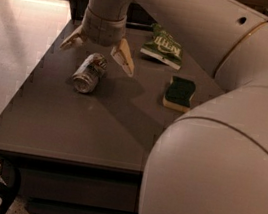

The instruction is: Place 7up can upright

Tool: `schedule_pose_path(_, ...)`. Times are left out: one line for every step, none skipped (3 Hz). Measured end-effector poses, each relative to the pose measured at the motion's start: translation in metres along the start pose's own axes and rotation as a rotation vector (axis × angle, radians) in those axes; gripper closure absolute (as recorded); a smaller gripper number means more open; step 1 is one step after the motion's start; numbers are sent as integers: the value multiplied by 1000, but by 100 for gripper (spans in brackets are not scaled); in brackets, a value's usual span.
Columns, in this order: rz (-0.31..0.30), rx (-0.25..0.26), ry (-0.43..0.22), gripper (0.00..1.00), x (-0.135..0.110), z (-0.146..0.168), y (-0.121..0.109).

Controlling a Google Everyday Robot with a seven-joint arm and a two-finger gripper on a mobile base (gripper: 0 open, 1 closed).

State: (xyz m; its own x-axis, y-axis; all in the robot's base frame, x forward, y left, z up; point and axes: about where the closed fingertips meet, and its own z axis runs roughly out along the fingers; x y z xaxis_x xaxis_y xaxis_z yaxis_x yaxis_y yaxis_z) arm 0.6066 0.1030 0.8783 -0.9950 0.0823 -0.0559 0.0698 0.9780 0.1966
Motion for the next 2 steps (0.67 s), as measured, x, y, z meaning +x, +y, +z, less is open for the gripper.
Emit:
schedule_pose_path(-10,25,-10,0,-3,7,0)
schedule_pose_path(-7,68,-9,0,-12,13,4)
